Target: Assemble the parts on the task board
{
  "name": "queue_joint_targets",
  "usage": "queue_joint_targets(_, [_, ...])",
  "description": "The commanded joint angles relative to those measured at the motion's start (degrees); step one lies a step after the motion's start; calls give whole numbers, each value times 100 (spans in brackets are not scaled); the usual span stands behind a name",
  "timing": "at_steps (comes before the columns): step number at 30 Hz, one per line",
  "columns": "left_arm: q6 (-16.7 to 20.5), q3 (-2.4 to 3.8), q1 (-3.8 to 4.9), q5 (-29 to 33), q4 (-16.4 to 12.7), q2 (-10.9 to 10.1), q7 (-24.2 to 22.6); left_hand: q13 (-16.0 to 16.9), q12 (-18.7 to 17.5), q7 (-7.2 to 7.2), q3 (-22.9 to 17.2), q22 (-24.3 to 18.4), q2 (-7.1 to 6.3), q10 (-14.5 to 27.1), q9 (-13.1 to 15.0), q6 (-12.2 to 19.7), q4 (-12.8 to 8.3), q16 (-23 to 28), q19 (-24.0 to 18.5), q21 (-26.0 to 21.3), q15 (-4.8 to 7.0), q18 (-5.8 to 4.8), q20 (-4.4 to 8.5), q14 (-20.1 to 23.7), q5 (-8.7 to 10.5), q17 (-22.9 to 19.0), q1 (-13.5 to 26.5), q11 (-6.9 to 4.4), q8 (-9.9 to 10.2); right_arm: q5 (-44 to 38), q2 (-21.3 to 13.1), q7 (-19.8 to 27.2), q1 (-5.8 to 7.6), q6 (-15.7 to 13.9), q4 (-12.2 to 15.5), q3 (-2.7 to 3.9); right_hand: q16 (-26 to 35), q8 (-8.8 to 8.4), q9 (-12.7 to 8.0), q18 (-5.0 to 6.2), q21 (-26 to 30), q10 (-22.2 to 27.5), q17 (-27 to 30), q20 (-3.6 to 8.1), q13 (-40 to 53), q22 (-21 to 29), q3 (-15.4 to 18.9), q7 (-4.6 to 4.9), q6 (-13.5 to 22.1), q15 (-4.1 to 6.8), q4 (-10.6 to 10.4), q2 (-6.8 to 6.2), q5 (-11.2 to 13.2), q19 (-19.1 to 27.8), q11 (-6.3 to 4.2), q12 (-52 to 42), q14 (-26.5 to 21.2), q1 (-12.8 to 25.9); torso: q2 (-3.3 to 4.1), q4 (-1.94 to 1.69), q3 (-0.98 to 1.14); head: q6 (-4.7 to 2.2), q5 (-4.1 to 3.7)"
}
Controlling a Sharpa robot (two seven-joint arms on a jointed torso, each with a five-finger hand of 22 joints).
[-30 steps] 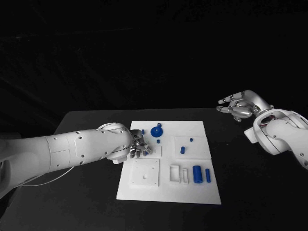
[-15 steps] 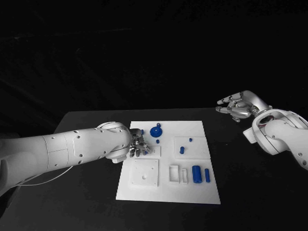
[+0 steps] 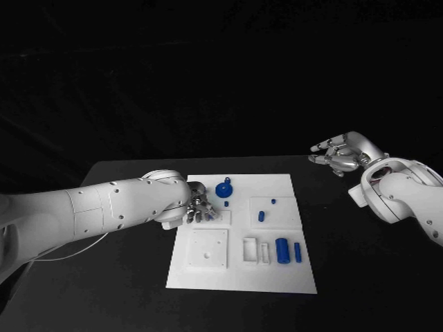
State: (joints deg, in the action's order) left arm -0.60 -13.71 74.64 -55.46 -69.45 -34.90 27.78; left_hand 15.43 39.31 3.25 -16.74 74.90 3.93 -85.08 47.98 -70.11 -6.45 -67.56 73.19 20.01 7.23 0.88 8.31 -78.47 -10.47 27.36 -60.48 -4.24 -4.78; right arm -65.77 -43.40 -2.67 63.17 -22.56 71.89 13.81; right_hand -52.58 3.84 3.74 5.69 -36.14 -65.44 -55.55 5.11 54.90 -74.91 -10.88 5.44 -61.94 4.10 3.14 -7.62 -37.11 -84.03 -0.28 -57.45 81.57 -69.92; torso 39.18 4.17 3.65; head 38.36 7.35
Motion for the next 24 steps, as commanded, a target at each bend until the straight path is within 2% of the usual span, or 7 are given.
queue_joint_targets(1, [-440, 6, 18, 115, 61, 51, 103, -14, -30, -650, 43, 100, 131, -172, 32, -1149, 8, 46, 8, -29, 13, -79, -42, 26, 61, -10, -193, -104, 24, -3, 16, 19, -8, 124, -7, 3, 30, -29, -9, 49, 30, 34, -5, 24, -8, -278, -7, 17, 12, 20, -18, -7, -31, -291, -16, 33, -28, 55, 3, -9, 1, 13, -3])
queue_joint_targets(10, [-750, 8, 48, 258, 215, 141, 181, -36, -46, -644, 83, 101, 132, -173, 71, -1121, 18, 62, 7, -54, 9, -82, -45, 35, 156, -17, -266, -99, 31, -3, 78, 20, -67, 156, -57, 3, 30, -29, -9, 49, 30, 34, -5, 24, -8, -278, -7, 17, 12, 20, -18, -7, -31, -291, -16, 33, -28, 55, 7, -17, 4, 38, 12])
queue_joint_targets(14, [-797, 12, 69, 354, 239, 148, 190, -57, -64, -638, 119, 100, 162, -173, 115, -1092, 57, 75, 5, -75, 6, -84, -46, 41, 374, -25, -312, -96, 37, -3, 93, 22, -92, 161, -70, 3, 30, -29, -9, 49, 30, 34, -5, 24, -8, -278, -7, 17, 12, 20, -18, -7, -31, -291, -16, 33, -28, 55, 5, -17, -1, 43, 12])
queue_joint_targets(18, [-807, 21, 111, 423, 257, 147, 182, -75, -68, -635, 162, 100, 192, -173, 188, -1065, 100, 83, 14, -98, 9, -88, -43, 41, 452, -33, -341, -96, 39, -3, 100, 25, -101, 160, -81, 3, 33, -29, -8, 50, 39, 36, -6, 24, -5, -277, -22, 17, 14, 20, -20, -2, -42, -291, -16, 30, -29, 61, -1, -16, -6, 45, 15])
queue_joint_targets(24, [-857, 37, 198, 518, 294, 153, 167, -90, -64, -633, 177, 103, 214, -173, 279, -1045, 121, 84, 22, -114, 10, -87, -42, 43, 464, -36, -361, -95, 46, -1, 112, 29, -106, 164, -89, 3, 33, -29, -8, 50, 39, 36, -6, 24, -5, -277, -22, 17, 14, 20, -20, -2, -42, -291, -16, 30, -29, 61, -6, -7, 2, 41, 24])
